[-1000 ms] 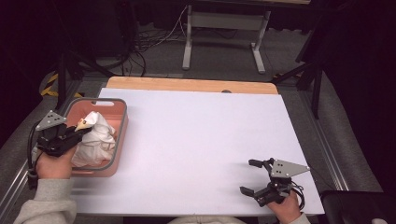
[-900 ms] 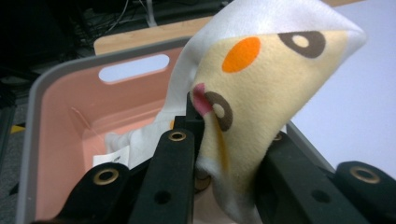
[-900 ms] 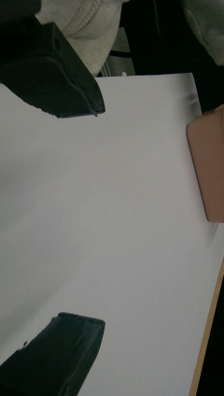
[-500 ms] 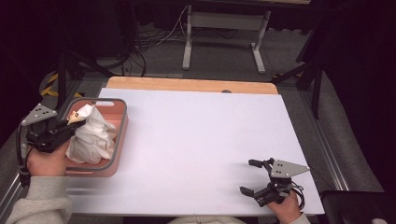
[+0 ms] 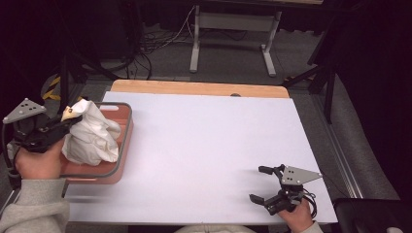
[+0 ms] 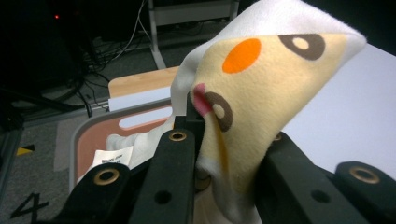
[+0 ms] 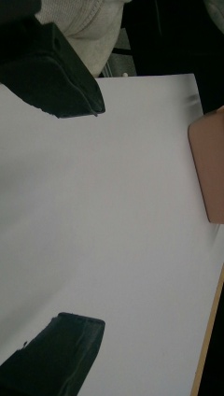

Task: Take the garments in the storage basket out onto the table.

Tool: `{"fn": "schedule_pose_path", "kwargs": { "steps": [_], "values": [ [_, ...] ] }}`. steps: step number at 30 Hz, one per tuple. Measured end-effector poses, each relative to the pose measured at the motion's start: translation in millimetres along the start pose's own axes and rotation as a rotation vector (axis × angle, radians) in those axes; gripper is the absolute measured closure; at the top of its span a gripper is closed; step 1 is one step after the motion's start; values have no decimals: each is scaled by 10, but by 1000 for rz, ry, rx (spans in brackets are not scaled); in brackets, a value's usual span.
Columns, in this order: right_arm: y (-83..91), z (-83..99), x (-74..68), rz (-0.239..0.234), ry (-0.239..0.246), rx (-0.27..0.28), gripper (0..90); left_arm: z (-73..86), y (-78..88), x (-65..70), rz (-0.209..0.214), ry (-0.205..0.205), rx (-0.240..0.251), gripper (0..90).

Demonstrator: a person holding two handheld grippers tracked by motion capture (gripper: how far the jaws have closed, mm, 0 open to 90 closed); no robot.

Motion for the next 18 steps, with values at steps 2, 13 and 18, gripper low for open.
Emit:
{"fn": "schedule_pose_path", "kwargs": {
  "steps": [2, 13, 18],
  "values": [
    [0, 0, -1, 0, 0, 0, 4, -32, 17, -3, -2, 0, 4, 831],
    [1, 1, 0, 0, 1, -1, 4, -194, 100, -7, 7, 1, 30, 831],
    [0, 3, 0, -1, 0, -2, 4, -257, 135, 2, 24, 11, 40, 831]
  ]
}}
Point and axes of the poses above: each handheld gripper's, and its own axes: y roughly backward along the jaws, z roughly out of its underside, x roughly to its right, the point moved 7 cm from there along -y, roughly forward along the jaws, and after that the axes turned 14 degrees about -z, right-handed, at the moved point
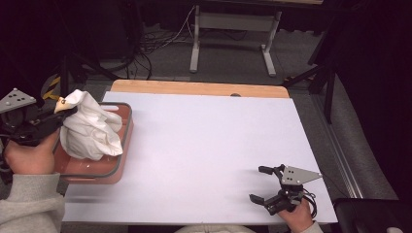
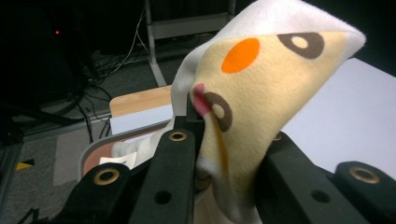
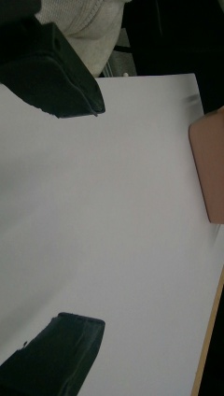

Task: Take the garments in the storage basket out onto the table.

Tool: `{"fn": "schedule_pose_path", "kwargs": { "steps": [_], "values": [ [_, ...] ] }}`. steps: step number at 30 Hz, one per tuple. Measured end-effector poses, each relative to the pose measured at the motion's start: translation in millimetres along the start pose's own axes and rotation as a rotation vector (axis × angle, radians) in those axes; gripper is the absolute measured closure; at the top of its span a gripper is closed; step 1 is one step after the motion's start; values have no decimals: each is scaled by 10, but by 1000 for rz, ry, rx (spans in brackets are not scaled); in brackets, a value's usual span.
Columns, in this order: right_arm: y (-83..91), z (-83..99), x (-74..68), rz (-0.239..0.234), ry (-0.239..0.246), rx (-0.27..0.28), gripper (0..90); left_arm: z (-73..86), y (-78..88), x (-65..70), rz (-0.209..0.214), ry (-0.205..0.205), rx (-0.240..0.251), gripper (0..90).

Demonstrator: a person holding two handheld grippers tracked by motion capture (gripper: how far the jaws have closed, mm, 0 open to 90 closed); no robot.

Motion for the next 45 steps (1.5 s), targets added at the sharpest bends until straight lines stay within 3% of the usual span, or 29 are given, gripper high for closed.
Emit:
{"fn": "schedule_pose_path", "kwargs": {
  "steps": [15, 25, 40, 45],
  "values": [
    [-2, 0, -1, 0, 0, -1, 4, -253, 72, 96, 38, -6, 43, 831],
    [-1, 0, -2, -4, 2, 1, 4, -404, 77, 299, 111, -16, 63, 830],
    [-6, 1, -4, -9, 2, 1, 4, -560, -28, 811, 316, -46, 90, 828],
    [1, 0, -6, -9, 3, 3, 4, -581, -97, 1019, 360, -69, 92, 828]
  ]
}}
Point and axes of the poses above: each handheld gripper's, and its own axes: y roughly backward along the jaws, z roughly out of its underside, x roughly to its right, the point moved 7 cm from there along -y, roughly forward along the jaws, and after that the axes turned 14 degrees about -z, right-handed, at the moved point
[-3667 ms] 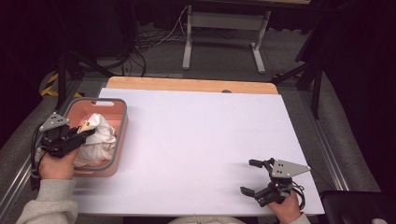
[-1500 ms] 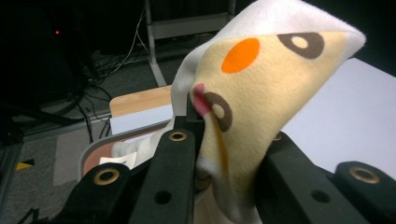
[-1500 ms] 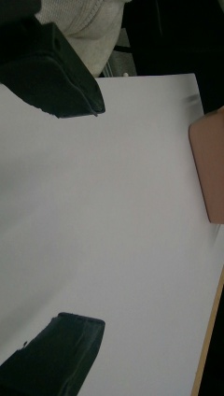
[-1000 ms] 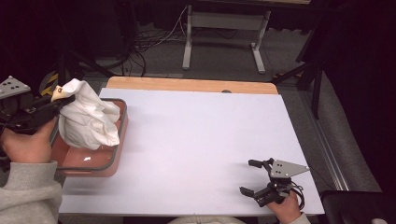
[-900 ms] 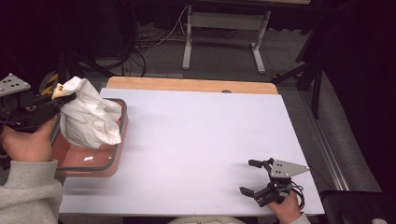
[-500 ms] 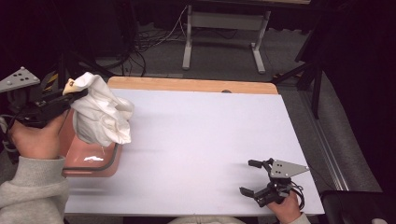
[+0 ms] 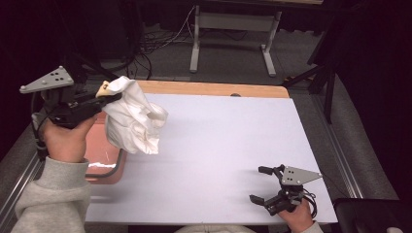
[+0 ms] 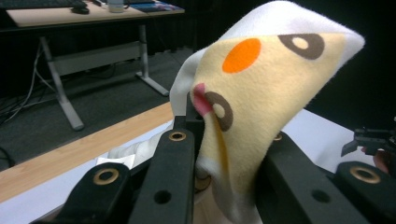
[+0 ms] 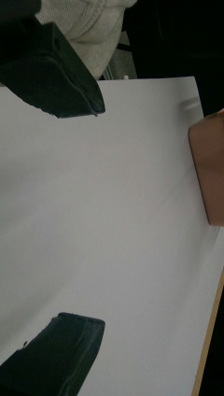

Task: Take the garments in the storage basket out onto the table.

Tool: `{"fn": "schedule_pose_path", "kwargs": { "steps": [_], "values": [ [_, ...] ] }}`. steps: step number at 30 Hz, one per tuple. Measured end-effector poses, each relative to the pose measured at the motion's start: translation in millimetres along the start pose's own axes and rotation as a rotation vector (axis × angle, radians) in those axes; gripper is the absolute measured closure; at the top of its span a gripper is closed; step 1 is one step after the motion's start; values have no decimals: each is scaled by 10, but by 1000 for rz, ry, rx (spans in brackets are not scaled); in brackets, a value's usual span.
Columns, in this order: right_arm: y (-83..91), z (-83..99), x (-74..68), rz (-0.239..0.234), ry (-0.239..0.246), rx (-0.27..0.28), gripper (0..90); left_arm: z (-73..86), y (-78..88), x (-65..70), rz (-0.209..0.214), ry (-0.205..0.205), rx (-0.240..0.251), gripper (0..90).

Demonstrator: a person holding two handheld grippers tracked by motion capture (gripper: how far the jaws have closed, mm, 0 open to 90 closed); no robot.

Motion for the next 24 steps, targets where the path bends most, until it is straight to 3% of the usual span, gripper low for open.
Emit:
{"fn": "schedule_pose_path", "kwargs": {
  "steps": [11, 24],
  "values": [
    [5, -2, 0, -2, 2, 3, 4, -18, -337, 317, 85, -19, 1, 828],
    [18, -6, -5, -4, 6, 8, 4, 67, -697, 647, 121, -42, -2, 827]
  ]
}}
Point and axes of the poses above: each handheld gripper's, and its own axes: y roughly backward along the jaws, z roughly out of its underside, x roughly to its right, the point moved 7 cm from there along -y, roughly forward along the jaws, and after that the axes turned 14 degrees about -z, right-handed, at the moved point
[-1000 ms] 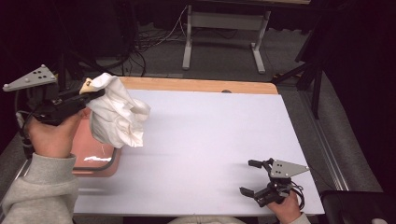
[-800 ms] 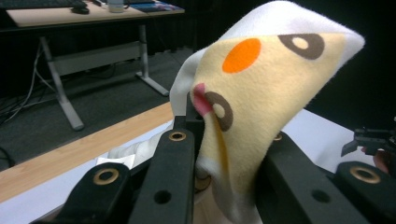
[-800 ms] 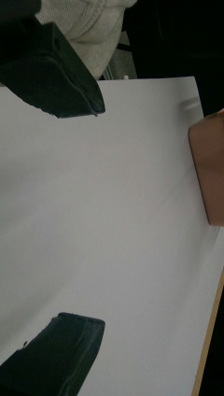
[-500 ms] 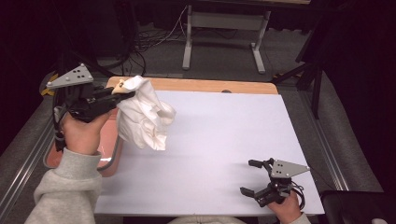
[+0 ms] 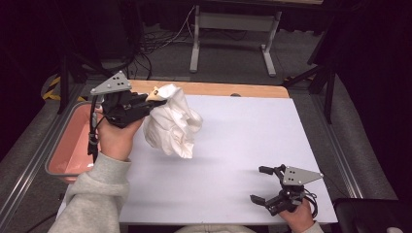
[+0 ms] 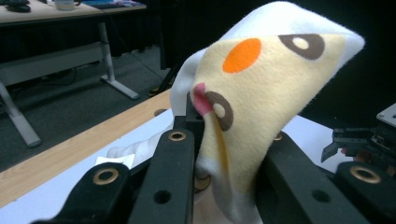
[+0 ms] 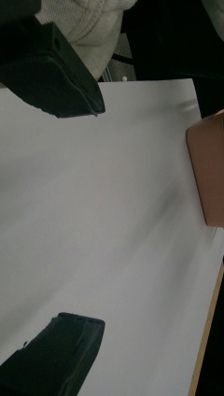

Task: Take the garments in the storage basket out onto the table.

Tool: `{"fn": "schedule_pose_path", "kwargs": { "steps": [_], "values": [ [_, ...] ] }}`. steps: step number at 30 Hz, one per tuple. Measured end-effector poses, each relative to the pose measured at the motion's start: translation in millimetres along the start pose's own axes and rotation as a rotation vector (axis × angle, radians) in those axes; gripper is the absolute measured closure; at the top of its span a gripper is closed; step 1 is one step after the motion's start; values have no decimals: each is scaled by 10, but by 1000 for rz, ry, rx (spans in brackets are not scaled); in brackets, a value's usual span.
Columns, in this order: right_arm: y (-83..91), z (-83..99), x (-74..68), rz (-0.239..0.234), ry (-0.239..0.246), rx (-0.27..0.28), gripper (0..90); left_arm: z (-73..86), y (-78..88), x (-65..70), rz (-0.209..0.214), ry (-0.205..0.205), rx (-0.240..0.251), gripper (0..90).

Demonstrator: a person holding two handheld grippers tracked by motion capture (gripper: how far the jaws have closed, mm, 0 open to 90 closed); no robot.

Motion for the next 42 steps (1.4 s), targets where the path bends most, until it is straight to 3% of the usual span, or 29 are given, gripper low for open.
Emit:
{"fn": "schedule_pose_path", "kwargs": {
  "steps": [7, 29, 42],
  "values": [
    [-2, 4, 0, -2, 1, -4, 4, 97, -187, 117, 31, 11, -12, 827],
    [4, 12, 3, -6, 2, -5, 4, 497, -680, 378, 43, 25, -63, 824],
    [4, 19, 5, -9, 1, -8, 4, 699, -861, 447, 48, 22, -103, 821]
  ]
}}
Point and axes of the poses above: each handheld gripper's, and its own axes: y roughly backward along the jaws, z roughly out of its underside, x roughly to its right, the point moved 7 cm from there along -y, roughly forward along the jaws, and after that the axes turned 14 degrees about -z, right-handed, at the moved point
